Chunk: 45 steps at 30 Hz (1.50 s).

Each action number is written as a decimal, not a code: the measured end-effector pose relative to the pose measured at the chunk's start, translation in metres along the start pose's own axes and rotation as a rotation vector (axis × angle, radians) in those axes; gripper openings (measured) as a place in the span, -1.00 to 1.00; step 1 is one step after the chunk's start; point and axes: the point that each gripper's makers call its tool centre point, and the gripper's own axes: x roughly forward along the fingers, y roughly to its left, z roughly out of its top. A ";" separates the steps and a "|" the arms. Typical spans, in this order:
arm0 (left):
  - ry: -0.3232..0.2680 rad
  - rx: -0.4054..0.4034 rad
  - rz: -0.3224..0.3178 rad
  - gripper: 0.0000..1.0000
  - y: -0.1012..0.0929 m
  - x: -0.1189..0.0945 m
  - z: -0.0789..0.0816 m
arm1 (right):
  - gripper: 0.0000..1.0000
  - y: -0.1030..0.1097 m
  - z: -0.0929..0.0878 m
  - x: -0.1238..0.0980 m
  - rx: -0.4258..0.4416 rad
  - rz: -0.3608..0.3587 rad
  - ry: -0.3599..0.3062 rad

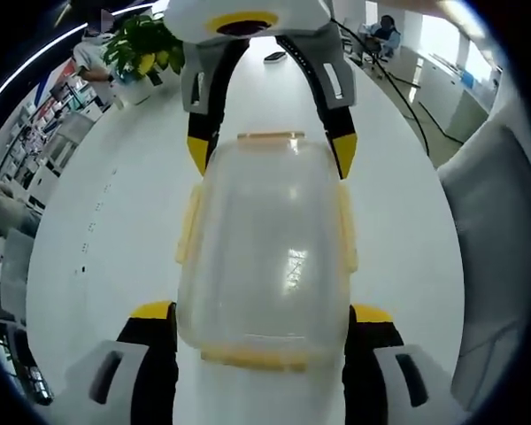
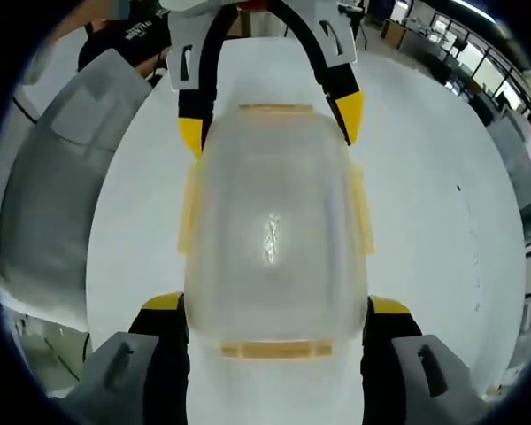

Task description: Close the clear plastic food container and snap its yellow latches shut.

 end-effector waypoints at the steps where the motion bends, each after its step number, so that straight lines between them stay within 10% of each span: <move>1: 0.000 0.000 0.001 0.46 -0.001 -0.001 -0.002 | 0.54 0.001 0.002 0.001 -0.001 0.000 0.002; 27: -0.001 0.009 0.006 0.47 -0.006 -0.020 -0.038 | 0.54 0.009 0.039 0.014 -0.007 0.006 0.026; 45: 0.011 0.025 -0.006 0.48 0.030 -0.016 -0.045 | 0.54 -0.024 0.047 0.016 0.003 -0.002 0.013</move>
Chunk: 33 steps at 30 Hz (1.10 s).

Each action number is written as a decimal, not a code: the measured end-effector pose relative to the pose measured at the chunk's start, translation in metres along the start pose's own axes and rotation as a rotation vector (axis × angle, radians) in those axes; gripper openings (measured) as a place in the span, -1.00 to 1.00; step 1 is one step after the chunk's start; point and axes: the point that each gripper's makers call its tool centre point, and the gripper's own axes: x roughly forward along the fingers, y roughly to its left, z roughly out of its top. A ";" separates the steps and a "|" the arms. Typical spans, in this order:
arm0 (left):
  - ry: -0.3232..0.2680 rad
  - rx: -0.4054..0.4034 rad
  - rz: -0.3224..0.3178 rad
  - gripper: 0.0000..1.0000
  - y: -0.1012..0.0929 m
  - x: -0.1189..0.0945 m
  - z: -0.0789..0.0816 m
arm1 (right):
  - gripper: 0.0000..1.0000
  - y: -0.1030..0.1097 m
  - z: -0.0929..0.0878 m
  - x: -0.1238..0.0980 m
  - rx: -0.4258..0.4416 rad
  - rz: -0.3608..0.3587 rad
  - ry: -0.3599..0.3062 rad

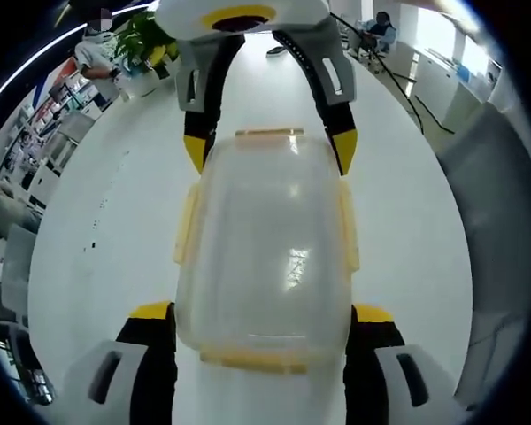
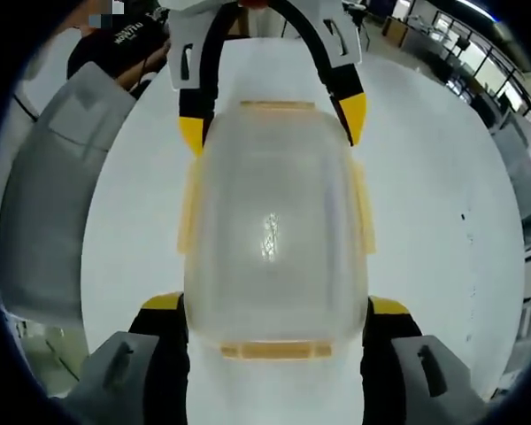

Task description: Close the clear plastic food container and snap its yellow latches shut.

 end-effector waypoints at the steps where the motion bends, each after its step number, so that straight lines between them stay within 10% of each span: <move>1: 0.001 0.002 -0.002 0.49 0.002 0.000 0.000 | 0.54 -0.002 0.000 0.000 0.001 0.000 -0.002; 33: 0.031 0.060 0.009 0.52 0.018 -0.004 -0.007 | 0.60 -0.024 0.005 0.003 0.017 -0.028 0.018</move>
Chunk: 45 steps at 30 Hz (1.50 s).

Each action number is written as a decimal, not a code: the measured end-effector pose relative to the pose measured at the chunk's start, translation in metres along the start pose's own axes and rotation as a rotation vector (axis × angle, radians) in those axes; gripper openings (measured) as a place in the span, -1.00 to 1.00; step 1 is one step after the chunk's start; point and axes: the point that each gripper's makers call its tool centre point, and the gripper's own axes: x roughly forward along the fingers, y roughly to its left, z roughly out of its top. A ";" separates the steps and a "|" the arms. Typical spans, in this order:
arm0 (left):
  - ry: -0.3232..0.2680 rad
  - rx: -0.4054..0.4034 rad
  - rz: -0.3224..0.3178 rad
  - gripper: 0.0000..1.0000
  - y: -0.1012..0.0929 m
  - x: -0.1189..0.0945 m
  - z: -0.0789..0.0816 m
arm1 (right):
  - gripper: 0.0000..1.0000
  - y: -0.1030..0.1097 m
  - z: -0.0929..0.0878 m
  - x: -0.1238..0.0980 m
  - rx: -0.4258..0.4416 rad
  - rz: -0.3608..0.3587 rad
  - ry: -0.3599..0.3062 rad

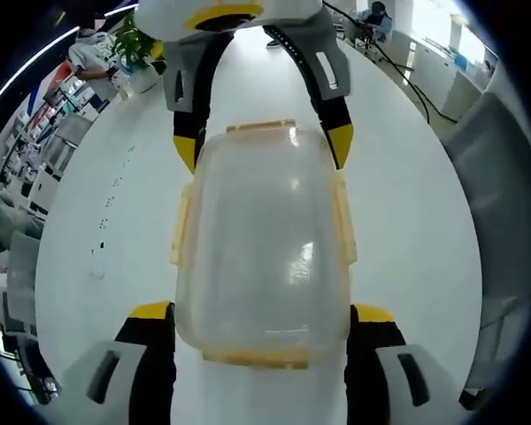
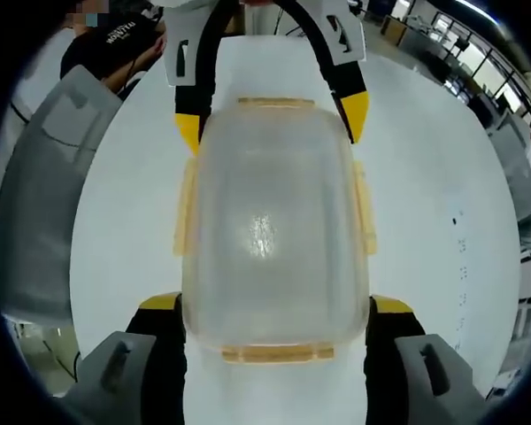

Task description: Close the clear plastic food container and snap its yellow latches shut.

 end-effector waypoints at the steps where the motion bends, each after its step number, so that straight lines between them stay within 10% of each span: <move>1: -0.010 -0.003 0.003 0.57 0.000 -0.003 0.002 | 0.59 0.000 0.000 -0.001 0.004 0.002 -0.001; 9: -0.086 -0.070 0.037 0.87 0.002 -0.011 0.006 | 0.99 0.003 0.006 -0.010 0.033 -0.011 -0.049; 17: -0.179 -0.176 0.051 0.98 -0.009 -0.024 0.013 | 0.99 0.009 0.001 -0.024 0.077 -0.033 -0.069; 23: -0.484 -0.406 0.124 0.99 0.004 -0.060 0.049 | 0.99 0.018 0.006 -0.040 0.096 -0.077 -0.111; 29: -0.601 -0.512 0.199 0.99 0.003 -0.091 0.058 | 0.99 0.020 0.010 -0.058 0.135 -0.137 -0.164; 45: -0.637 -0.535 0.239 0.99 -0.085 -0.121 0.044 | 0.99 0.062 0.007 -0.098 0.282 -0.287 -0.341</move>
